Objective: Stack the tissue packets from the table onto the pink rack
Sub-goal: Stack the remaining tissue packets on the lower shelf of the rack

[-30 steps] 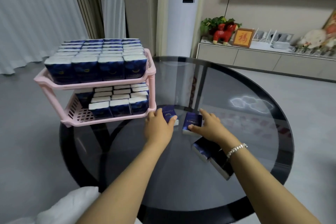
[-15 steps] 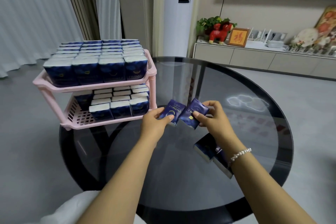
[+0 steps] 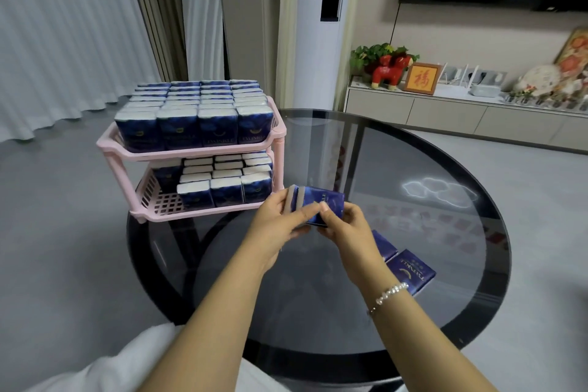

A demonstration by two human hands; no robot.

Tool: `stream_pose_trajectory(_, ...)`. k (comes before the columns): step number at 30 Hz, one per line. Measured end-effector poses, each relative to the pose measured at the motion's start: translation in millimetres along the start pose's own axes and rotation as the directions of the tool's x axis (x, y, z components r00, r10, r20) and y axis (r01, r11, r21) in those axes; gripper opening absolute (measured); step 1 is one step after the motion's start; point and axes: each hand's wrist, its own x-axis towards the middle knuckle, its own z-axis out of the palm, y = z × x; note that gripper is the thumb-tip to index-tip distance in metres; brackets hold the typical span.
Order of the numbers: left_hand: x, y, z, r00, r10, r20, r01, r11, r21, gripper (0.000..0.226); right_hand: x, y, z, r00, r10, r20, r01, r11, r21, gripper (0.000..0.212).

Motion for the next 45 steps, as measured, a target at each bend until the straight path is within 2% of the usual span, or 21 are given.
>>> stream_pose_trajectory(3, 0, 1, -9, 0.991, 0.079, -0.113, -0.063, 0.988, 0.139, 0.045, -5, -2, -4, 0.997, 0.051, 0.066, -0.046, 0.996, -0.071, 0.035)
stream_pose_trajectory(5, 2, 3, -21, 0.987, 0.135, -0.086, -0.101, 0.943, 0.316, 0.044, -6, -9, -16, 0.998, -0.051, 0.047, 0.062, 0.955, -0.291, 0.027)
stream_pose_trajectory(6, 1, 5, -25, 0.986, 0.158, -0.052, -0.123, 0.906, 0.406, 0.044, -7, -13, -25, 0.99, -0.137, 0.046, 0.142, 0.875, -0.463, 0.024)
stream_pose_trajectory(8, -2, 6, -26, 0.979, 0.201, 0.024, -0.179, 0.808, 0.561, 0.046, -10, -23, -45, 0.959, -0.262, 0.107, 0.243, 0.573, -0.782, 0.026)
stream_pose_trajectory(10, -5, 3, -20, 0.973, 0.209, 0.095, -0.218, 0.71, 0.669, 0.054, -10, -29, -63, 0.964, -0.224, 0.142, 0.208, 0.305, -0.929, 0.038)
stream_pose_trajectory(12, -7, -2, -14, 0.97, 0.174, 0.169, -0.24, 0.601, 0.762, 0.061, -9, -32, -73, 0.991, -0.1, 0.089, 0.103, 0.156, -0.982, 0.052)
stream_pose_trajectory(15, -10, -8, -9, 0.961, 0.105, 0.255, -0.274, 0.454, 0.848, 0.062, -8, -30, -79, 0.997, 0.034, 0.075, 0.072, 0.086, -0.994, 0.062)
stream_pose_trajectory(19, -10, -12, -10, 0.964, 0.012, 0.264, -0.247, 0.392, 0.886, 0.063, -3, -28, -77, 0.977, 0.132, 0.168, 0.153, 0.115, -0.981, 0.062)
stream_pose_trajectory(22, -11, -12, -8, 0.971, 0.005, 0.241, -0.216, 0.457, 0.863, 0.061, 1, -28, -72, 0.958, 0.174, 0.229, 0.204, 0.154, -0.967, 0.05)
stream_pose_trajectory(26, -11, -6, -8, 0.988, 0.064, 0.144, -0.151, 0.646, 0.748, 0.053, 3, -32, -69, 0.948, 0.173, 0.267, 0.182, 0.393, -0.901, 0.03)
stream_pose_trajectory(29, -9, 0, -12, 0.992, 0.114, 0.049, -0.119, 0.766, 0.632, 0.042, 2, -31, -65, 0.973, 0.07, 0.219, 0.142, 0.564, -0.813, 0.024)
stream_pose_trajectory(31, -7, 3, -16, 0.991, 0.133, 0.001, -0.11, 0.815, 0.568, 0.04, 1, -27, -62, 0.989, 0.005, 0.15, 0.104, 0.699, -0.708, 0.02)
stream_pose_trajectory(34, -6, 5, -19, 0.988, 0.146, -0.046, -0.104, 0.858, 0.503, 0.038, -2, -23, -55, 0.992, 0.018, 0.124, 0.046, 0.868, -0.494, 0.006)
stream_pose_trajectory(36, -5, 5, -22, 0.986, 0.15, -0.067, -0.098, 0.867, 0.489, 0.038, -6, -22, -50, 0.987, 0.029, 0.157, 0.029, 0.936, -0.351, 0.014)
stream_pose_trajectory(39, -2, 4, -26, 0.988, 0.139, -0.06, -0.092, 0.865, 0.493, 0.041, -10, -18, -43, 0.984, 0.001, 0.18, 0.042, 0.971, -0.233, 0.022)
stream_pose_trajectory(45, 1, 2, -24, 0.996, 0.053, 0.071, -0.081, 0.863, 0.499, 0.041, -10, -15, -21, 0.986, -0.093, 0.136, 0.122, 0.967, -0.225, 0.017)
